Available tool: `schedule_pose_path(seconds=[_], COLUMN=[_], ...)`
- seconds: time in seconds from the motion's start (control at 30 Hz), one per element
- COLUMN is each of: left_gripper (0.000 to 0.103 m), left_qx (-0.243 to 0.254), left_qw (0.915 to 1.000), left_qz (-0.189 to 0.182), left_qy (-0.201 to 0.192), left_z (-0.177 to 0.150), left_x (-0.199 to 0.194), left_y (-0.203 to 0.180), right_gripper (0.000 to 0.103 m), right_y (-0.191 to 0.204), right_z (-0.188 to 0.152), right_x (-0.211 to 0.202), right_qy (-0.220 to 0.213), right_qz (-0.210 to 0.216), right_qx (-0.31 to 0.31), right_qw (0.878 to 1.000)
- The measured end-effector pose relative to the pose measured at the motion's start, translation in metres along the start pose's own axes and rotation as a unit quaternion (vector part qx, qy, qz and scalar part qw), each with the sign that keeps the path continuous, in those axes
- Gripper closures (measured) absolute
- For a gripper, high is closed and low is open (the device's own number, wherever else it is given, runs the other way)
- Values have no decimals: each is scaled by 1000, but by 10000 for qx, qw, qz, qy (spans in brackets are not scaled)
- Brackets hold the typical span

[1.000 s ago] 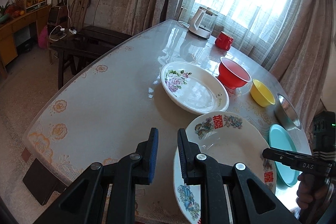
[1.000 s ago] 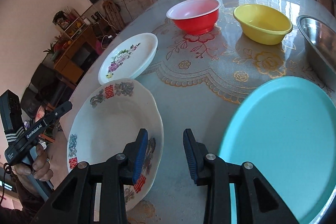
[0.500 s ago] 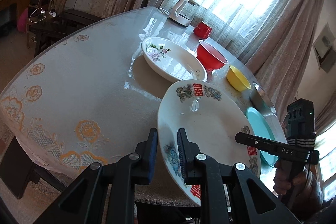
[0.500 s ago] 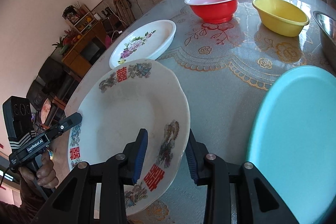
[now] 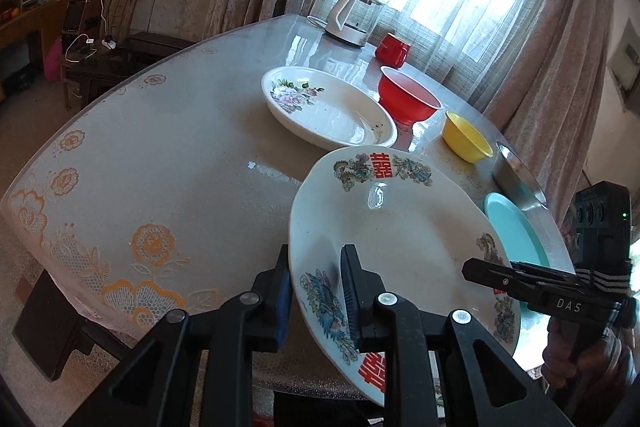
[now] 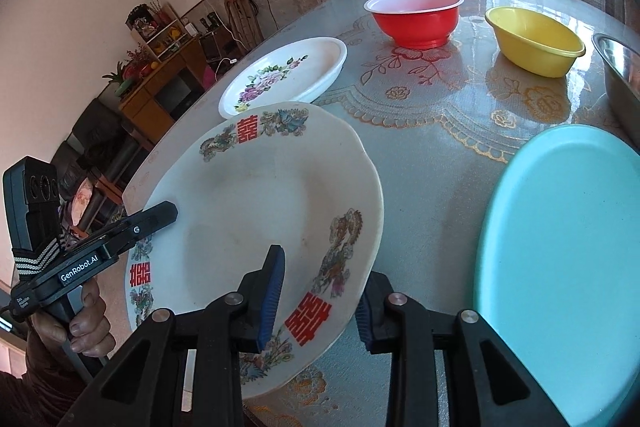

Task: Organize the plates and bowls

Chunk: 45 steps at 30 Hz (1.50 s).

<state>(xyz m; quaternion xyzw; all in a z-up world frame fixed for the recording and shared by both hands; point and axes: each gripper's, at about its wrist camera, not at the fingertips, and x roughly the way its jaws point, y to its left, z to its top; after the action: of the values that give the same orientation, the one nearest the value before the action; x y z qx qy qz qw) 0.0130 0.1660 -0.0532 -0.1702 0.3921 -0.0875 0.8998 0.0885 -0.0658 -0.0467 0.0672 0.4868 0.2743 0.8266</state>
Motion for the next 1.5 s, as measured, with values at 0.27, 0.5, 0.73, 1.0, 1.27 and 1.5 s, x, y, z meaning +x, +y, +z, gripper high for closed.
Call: schedule_pose_path(seconds=[0.27,0.5,0.73,1.0,1.27,1.5], left_gripper=[81,81,78,78,78,78], left_qx=[233,423,788,1094,1503,1912], left_qw=[9996,9989,9968,9935,9868,9778], left_qz=[-130,-204,-126,-295,-603,-839], left_qy=[-7,57,15,-126,-53,149], left_z=[0,-2,-4,4,13,18], left_x=[2,9,11,8,26,56], left_y=[-20,-38,-55,-77,-124,-175], right_gripper=[71,71,71,71,71,71], right_y=[-8,-13,-16,-24,-50,-87], right_z=[-3,-11,-17,-22,-27,-41], right_x=[-23,-34,-47,-64,-96,-122], right_qy=[-229,-393,-539,-762,-1049,-1210], right_qz=[-165,-602,-705,-888,-1176,-1554], right_qx=[-78,-249,-341,-212,178,661], right_qw=[9996,9971,9955,9929,9873,9782])
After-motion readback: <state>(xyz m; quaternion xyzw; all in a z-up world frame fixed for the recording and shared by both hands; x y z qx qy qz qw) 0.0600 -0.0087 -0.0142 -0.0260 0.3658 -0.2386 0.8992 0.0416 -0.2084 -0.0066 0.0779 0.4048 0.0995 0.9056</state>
